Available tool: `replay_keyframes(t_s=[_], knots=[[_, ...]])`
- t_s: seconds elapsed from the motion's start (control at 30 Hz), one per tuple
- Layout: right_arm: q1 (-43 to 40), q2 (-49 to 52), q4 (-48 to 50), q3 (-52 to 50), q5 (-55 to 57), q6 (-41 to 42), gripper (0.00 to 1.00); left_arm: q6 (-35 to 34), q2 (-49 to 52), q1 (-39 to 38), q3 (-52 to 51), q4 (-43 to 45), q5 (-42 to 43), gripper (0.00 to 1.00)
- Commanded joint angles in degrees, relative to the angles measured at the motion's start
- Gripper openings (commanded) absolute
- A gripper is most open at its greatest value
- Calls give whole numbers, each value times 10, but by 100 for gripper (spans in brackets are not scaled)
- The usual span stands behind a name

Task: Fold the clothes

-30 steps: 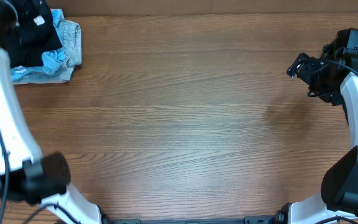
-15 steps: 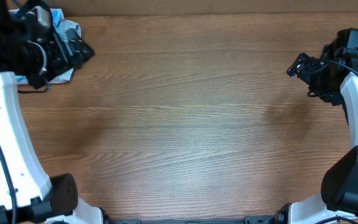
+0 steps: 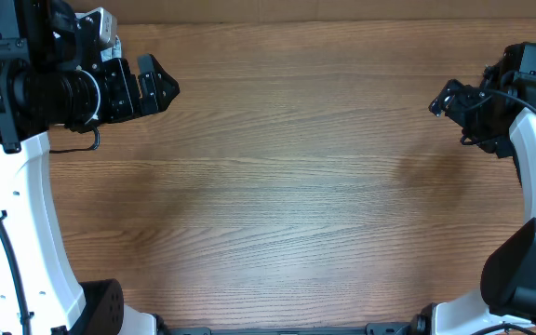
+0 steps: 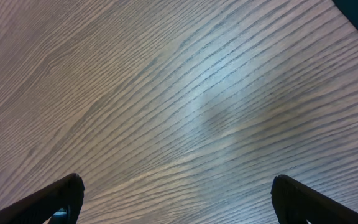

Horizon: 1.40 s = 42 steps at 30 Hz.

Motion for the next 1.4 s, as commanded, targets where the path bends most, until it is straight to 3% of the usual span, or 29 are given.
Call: replay_keyframes(t_s=[0.0, 0.2, 0.4, 0.6, 1.1, 1.23, 1.37], knots=[[1, -8, 2, 4, 2, 0, 100, 16, 0, -2, -1, -1, 9, 100], [1, -8, 2, 4, 2, 0, 100, 45, 2, -15, -3, -1, 7, 100], [1, -8, 2, 4, 2, 0, 100, 125, -9, -61, -9, 1, 0, 100], [1, -8, 2, 4, 2, 0, 100, 128, -49, -100, -54, 46, -39, 100], [1, -8, 2, 4, 2, 0, 100, 132, -373, -102, -661, 519, -51, 100], [1, -8, 2, 4, 2, 0, 100, 132, -462, -102, -769, 572, -53, 100], [1, -8, 2, 4, 2, 0, 100, 132, -562, -101, -867, 623, -110, 100]])
